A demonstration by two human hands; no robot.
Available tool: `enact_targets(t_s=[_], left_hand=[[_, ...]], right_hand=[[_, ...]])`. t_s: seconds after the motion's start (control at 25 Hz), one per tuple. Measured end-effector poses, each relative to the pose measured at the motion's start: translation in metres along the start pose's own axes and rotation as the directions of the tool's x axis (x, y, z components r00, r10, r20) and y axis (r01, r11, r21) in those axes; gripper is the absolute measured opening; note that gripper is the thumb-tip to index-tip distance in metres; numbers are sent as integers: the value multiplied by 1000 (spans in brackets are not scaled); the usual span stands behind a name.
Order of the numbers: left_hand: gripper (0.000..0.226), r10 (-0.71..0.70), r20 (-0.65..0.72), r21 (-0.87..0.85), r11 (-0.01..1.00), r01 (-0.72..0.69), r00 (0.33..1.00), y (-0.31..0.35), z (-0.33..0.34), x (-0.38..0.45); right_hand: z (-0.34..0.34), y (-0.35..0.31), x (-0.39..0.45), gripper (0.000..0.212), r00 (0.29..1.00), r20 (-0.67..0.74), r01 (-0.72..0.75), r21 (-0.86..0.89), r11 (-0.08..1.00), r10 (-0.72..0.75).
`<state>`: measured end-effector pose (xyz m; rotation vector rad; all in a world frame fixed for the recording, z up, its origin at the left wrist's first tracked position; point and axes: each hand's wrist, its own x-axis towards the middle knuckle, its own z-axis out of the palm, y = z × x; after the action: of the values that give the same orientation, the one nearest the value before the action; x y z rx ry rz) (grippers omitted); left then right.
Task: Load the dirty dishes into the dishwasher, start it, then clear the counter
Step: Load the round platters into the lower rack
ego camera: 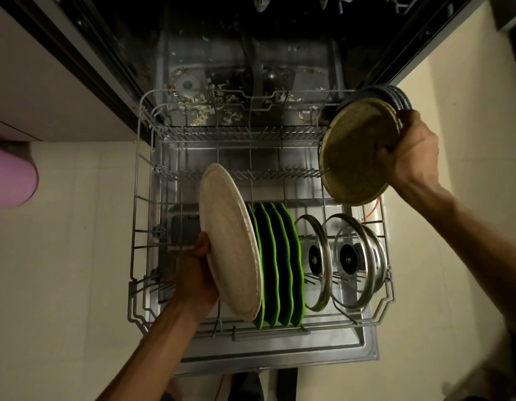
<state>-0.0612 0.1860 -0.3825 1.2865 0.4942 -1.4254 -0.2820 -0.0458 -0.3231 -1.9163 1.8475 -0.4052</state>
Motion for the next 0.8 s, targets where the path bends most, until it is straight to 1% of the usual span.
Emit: enact_targets(t_s=[0.04, 0.08, 0.12, 0.2, 0.24, 0.28, 0.32, 0.36, 0.4, 0.44, 0.48, 0.52, 0.56, 0.6, 0.68, 0.8], left_hand=[[21, -3, 3, -4, 1000, 3, 1000, 0, 0, 1], [23, -4, 3, -4, 1000, 4, 1000, 0, 0, 2], [25, -3, 1, 0, 1000, 3, 1000, 0, 1, 3], [25, 2, -14, 13, 1000, -2, 1000, -1, 5, 3], [24, 15, -18, 20, 1000, -14, 1000, -1, 7, 3], [23, 32, -15, 27, 999, -31, 999, -1, 10, 2], [22, 45, -9, 34, 998, -45, 999, -1, 13, 1], [23, 47, -5, 36, 998, -47, 999, -1, 16, 0], [23, 41, -5, 31, 999, -41, 999, 0, 17, 0], [22, 33, -3, 24, 999, -33, 999, 1, 19, -1], [22, 29, 0, 21, 999, -29, 1000, 1, 20, -2], [22, 29, 7, 24, 999, -29, 1000, 2, 20, -3], [23, 32, 16, 28, 999, -32, 999, 1, 20, -3], [23, 34, 24, 29, 999, -34, 999, 1, 20, -5], [24, 35, 42, 28, 999, -36, 999, -1, 18, -6], [23, 34, 24, 28, 999, -35, 999, -3, 14, -6]], right_hand=[[-1, -3, -9, 52, 1000, -3, 15, 4, 1000, -15], [-1, -8, -21, 50, 1000, 0, 20, 48, 999, -20], [-2, -15, -35, 46, 1000, 27, 2, 127, 992, -6], [-3, -33, -67, 33, 988, 156, -49, 302, 952, 2], [-3, -41, -83, 27, 974, 227, -63, 354, 933, -20], [-5, -48, -99, 27, 962, 267, -58, 384, 922, -51], [-4, -50, -110, 30, 962, 261, -25, 381, 924, -82], [-2, -45, -114, 34, 970, 217, 29, 328, 944, -106], [0, -36, -112, 40, 979, 164, 86, 219, 972, -124], [3, -23, -105, 48, 981, 142, 121, 76, 990, -131], [9, -7, -95, 59, 980, 161, 129, -92, 987, -114], [14, 8, -84, 67, 977, 202, 122, -251, 960, -71], [19, 22, -72, 72, 972, 233, 119, -369, 922, -32], [23, 31, -62, 74, 967, 253, 127, -443, 888, -12], [28, 37, -49, 74, 961, 276, 157, -485, 861, -20], [28, 36, -32, 74, 965, 248, 196, -448, 872, -90]])
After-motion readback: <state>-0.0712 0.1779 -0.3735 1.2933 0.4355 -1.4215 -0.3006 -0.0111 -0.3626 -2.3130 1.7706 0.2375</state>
